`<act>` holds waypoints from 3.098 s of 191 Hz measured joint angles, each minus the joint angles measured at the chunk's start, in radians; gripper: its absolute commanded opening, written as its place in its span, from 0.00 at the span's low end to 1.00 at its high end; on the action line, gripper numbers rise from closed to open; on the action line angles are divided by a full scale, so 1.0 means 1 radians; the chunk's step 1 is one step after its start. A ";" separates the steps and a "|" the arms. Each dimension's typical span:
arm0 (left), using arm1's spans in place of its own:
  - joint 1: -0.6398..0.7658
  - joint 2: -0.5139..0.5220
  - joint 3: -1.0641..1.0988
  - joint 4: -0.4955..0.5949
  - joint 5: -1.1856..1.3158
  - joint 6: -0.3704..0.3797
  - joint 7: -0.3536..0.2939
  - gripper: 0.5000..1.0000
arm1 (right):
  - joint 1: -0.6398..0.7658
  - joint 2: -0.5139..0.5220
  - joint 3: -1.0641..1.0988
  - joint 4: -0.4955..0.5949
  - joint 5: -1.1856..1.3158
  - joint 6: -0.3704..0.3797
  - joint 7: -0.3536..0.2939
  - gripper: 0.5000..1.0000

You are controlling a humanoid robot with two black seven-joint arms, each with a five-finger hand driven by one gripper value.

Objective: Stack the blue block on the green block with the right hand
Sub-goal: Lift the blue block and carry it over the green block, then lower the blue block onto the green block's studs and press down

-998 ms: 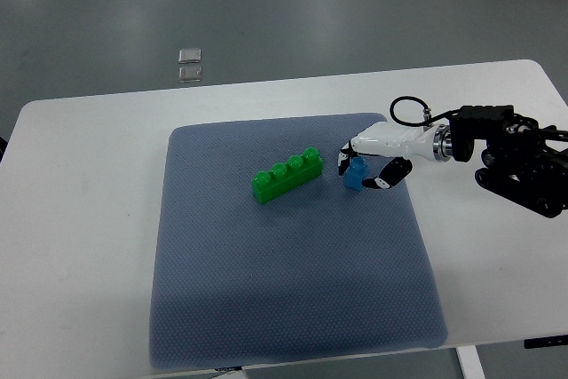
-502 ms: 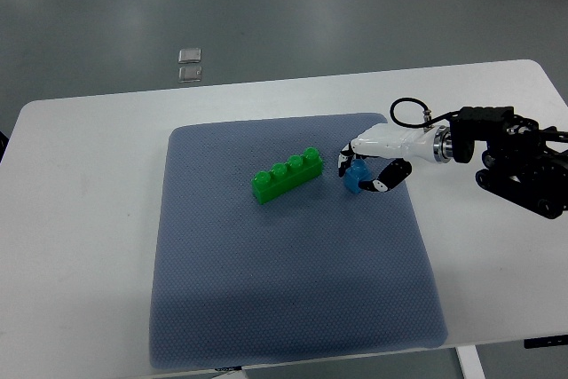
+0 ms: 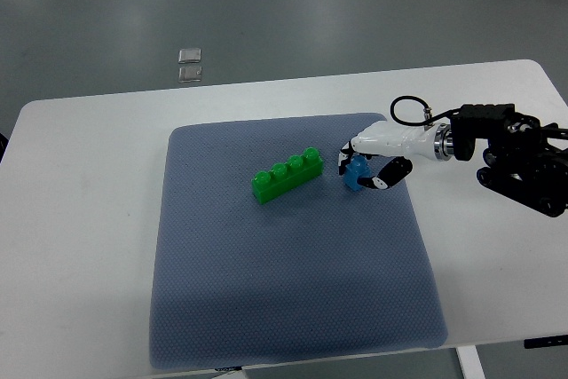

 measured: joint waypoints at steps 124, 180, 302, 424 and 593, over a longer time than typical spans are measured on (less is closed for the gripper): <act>0.000 0.000 0.000 0.000 0.000 0.000 0.000 1.00 | 0.142 0.071 -0.001 0.056 0.001 -0.084 -0.014 0.00; 0.000 0.000 0.000 0.000 0.000 0.000 0.000 1.00 | 0.151 0.127 -0.002 0.057 0.004 -0.053 -0.110 0.00; 0.000 0.000 0.000 0.000 0.000 0.000 0.000 1.00 | 0.123 0.142 -0.041 0.083 -0.012 -0.062 -0.114 0.00; 0.000 0.000 0.000 0.000 0.000 0.000 0.000 1.00 | 0.105 0.148 -0.045 0.052 -0.024 -0.073 -0.112 0.00; 0.000 0.000 0.000 0.000 0.000 0.000 0.000 1.00 | 0.084 0.175 -0.051 0.009 -0.053 -0.116 -0.116 0.00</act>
